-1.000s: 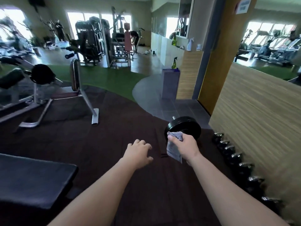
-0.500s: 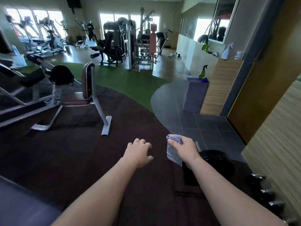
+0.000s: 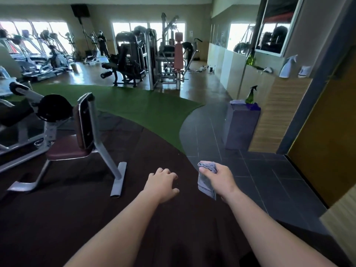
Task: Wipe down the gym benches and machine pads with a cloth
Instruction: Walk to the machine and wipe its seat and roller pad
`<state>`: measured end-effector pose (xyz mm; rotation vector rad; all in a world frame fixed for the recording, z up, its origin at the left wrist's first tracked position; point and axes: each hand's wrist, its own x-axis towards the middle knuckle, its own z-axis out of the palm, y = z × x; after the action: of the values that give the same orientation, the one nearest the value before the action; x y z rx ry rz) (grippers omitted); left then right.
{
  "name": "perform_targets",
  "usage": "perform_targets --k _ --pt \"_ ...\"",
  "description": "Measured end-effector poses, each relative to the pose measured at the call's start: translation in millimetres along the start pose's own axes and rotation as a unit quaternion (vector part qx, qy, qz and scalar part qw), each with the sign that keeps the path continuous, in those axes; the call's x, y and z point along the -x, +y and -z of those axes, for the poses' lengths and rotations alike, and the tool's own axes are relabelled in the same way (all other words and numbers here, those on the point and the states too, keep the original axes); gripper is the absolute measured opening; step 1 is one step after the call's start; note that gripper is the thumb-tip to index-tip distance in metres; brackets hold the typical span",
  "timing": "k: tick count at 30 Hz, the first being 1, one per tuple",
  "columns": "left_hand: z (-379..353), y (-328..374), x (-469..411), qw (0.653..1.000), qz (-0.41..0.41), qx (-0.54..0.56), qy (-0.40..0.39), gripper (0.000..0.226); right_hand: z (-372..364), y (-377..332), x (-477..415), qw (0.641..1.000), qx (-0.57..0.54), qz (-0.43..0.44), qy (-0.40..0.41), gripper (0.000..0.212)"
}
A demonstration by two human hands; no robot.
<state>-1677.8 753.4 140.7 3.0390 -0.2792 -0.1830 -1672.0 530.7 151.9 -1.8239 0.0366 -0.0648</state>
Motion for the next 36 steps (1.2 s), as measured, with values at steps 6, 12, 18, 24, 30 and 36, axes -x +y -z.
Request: perform_targets --k 6,12,18,24,30,36 --pt "26.7 -48.5 -162.5 0.999 0.035 0.014 0.009 0.057 -25.4 -8.3 -184.7 0.999 0.014 -0.001 -0.042 0.012" --pt "55.0 -108.6 -306.8 0.998 0.065 0.022 0.013 0.057 -66.5 -37.1 -361.6 0.997 0.029 0.007 -0.065 0.007" --pt "66.5 -193.2 -464.4 0.998 0.061 0.023 0.010 0.056 -131.9 -33.3 -529.0 0.997 0.047 0.010 -0.064 0.007" --pt "100.0 -278.1 -623.6 0.999 0.041 0.010 0.000 0.058 -195.7 -44.0 -683.3 0.998 0.043 -0.024 -0.035 0.006" --pt "123.7 -355.3 -772.6 0.999 0.043 0.001 -0.007 0.058 -253.8 -55.8 -843.5 0.998 0.029 -0.037 -0.036 0.006" --pt "141.7 -432.9 -940.2 0.997 0.074 0.004 -0.003 0.059 -316.3 -51.3 -1036.0 0.996 0.045 -0.031 -0.071 0.023"
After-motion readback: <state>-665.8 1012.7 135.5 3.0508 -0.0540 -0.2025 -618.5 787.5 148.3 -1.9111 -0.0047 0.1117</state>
